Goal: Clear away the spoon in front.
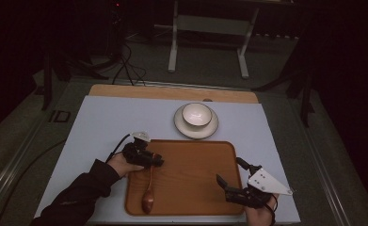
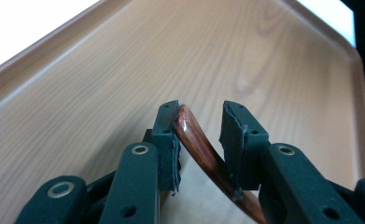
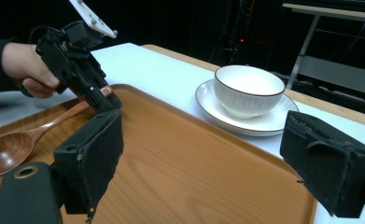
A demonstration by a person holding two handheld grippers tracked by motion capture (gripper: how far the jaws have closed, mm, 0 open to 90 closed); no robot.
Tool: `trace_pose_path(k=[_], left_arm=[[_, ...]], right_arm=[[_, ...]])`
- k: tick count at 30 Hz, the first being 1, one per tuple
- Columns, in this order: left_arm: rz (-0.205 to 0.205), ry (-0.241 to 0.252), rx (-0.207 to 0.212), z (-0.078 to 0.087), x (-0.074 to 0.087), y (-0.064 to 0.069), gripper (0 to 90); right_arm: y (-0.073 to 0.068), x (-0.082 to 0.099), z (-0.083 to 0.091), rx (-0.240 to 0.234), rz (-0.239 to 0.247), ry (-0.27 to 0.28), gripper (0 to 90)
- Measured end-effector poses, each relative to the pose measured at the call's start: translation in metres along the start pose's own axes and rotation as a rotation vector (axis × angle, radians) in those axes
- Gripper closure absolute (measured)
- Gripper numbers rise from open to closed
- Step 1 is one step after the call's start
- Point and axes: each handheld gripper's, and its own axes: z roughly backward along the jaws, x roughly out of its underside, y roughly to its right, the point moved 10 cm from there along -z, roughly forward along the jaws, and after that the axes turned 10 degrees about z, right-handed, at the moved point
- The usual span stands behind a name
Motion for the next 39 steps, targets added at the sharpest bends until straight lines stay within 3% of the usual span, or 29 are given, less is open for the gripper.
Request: trace_pose_path(k=[5, 9, 24, 29, 32, 39], left_arm=[[-0.004, 0.005, -0.098, -0.004, 0.003, -0.011, 63.2], [0.014, 0.025, -0.141, -0.004, 0.004, -0.018, 60.6], [0.022, 0.096, -0.175, 0.008, -0.005, -0.023, 61.8], [0.029, 0.091, -0.164, 0.008, -0.004, -0.019, 71.8], [0.008, 0.071, -0.169, 0.005, 0.0, -0.016, 79.8], [0.019, 0.053, -0.177, 0.001, 0.005, -0.018, 85.9]], right_arm=[[-0.001, 0.0, 0.0, -0.007, 0.001, -0.002, 13.3], [-0.001, 0.0, 0.0, -0.011, 0.0, -0.001, 13.3], [-0.003, -0.001, 0.0, -0.019, 0.002, 0.004, 13.3], [-0.003, -0.001, 0.0, -0.019, 0.0, 0.003, 13.3], [-0.003, -0.001, 0.0, -0.017, 0.001, 0.004, 13.3], [-0.002, -0.001, 0.0, -0.014, 0.001, 0.006, 13.3]])
